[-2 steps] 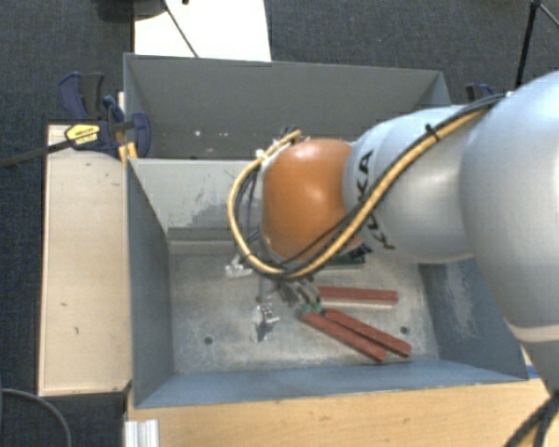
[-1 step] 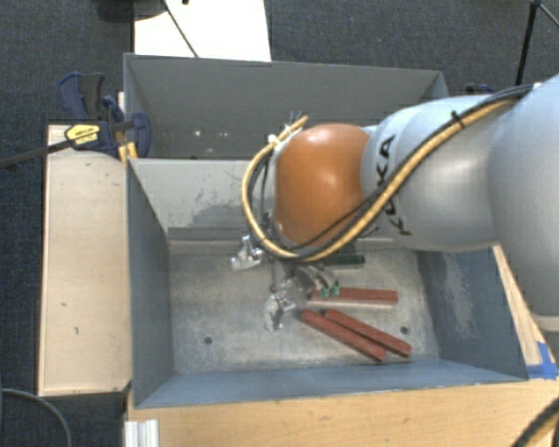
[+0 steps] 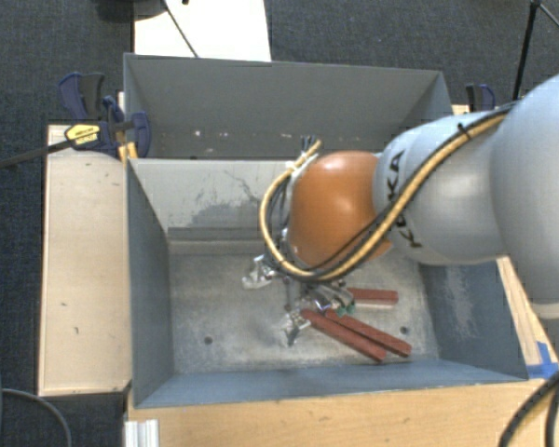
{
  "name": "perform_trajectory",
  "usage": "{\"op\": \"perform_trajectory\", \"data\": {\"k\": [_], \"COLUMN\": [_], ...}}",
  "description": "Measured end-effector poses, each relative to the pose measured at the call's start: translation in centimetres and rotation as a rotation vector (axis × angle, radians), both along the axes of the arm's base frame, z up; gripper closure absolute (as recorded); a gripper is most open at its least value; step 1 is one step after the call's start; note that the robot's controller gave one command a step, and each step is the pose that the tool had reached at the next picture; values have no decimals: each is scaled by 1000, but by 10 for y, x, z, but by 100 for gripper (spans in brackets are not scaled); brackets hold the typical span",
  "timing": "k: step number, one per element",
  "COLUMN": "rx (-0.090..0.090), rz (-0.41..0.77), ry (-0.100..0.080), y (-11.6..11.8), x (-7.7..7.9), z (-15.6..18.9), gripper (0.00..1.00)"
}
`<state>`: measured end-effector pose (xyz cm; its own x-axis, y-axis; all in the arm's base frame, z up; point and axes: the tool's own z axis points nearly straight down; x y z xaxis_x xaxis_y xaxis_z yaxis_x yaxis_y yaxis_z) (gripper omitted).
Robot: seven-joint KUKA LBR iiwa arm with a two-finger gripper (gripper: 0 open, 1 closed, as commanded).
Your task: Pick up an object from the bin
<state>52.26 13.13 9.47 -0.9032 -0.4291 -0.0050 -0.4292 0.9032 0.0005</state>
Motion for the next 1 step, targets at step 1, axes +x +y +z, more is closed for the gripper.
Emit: {"op": "perform_trajectory", "data": {"k": [1], "rx": [-3], "rz": [-63], "ry": [11], "y": [-31], "x": [-5], "z": [30], "gripper": [0]}}
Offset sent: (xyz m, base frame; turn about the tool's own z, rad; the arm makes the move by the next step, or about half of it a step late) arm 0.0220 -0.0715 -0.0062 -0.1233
